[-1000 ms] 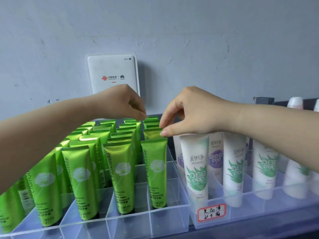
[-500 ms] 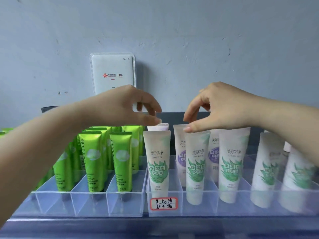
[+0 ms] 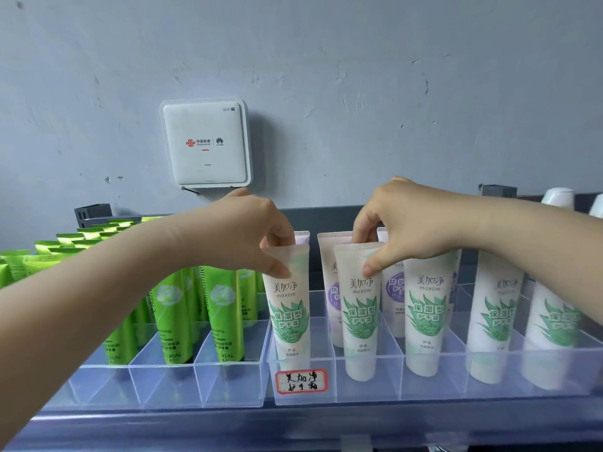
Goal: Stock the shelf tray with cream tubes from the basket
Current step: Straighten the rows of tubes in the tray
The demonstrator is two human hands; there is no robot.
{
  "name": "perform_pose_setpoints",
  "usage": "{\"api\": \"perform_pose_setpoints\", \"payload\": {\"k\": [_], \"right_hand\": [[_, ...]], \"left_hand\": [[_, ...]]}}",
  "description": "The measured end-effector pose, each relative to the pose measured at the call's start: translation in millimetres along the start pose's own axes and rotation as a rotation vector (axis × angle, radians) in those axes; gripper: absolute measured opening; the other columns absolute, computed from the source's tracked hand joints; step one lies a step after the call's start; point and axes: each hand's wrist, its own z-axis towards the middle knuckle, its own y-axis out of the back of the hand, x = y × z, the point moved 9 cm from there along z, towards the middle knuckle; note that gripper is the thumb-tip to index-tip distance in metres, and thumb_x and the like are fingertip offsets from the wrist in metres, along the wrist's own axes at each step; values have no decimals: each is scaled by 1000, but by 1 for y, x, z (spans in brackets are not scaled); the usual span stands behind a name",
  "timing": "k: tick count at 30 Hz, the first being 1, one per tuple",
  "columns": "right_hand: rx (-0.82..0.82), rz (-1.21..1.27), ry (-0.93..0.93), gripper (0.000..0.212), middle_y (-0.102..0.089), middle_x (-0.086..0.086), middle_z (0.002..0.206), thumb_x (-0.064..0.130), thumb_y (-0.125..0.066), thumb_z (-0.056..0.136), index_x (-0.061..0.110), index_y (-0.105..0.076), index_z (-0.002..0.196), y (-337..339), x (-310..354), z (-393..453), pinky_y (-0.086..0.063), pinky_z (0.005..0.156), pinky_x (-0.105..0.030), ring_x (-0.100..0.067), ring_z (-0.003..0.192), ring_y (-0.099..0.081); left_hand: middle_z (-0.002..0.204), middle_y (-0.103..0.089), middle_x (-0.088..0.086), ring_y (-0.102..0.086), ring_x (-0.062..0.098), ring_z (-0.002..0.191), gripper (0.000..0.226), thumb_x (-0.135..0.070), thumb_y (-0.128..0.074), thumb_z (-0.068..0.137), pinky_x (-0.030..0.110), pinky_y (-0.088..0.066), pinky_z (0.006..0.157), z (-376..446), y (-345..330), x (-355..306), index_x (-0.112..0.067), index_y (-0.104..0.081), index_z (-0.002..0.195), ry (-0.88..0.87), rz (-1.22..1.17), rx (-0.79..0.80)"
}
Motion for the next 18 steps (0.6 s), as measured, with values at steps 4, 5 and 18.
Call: {"api": "perform_pose_setpoints", "payload": {"k": [4,5,18], "right_hand": [[-61,102,1,26,-62,19,68,35,-80,68,23,-75,91,1,0,5,-33,59,-3,9,63,-52],[-79,139,-3,25,-56,20,62,33,-80,68,23,-75,90,1,0,6,-34,58,-3,13,60,-50],[-89,213,-49,24,-62,19,69,34,-82,66,26,-75,87,-10,-9,7,-38,60,-7,8,62,-52]], "left_hand": [[81,-64,-17,-49,6,81,29,-48,-69,76,-9,-16,75,5,6,0,-30,-70,98,-29,41,-25],[79,-63,-17,-50,7,83,29,-49,-69,75,-8,-17,74,7,5,0,-30,-70,98,-32,47,-24],[61,-61,-21,-57,11,70,16,-40,-74,72,16,-41,62,16,-8,6,-30,-71,85,-51,-35,56]]}}
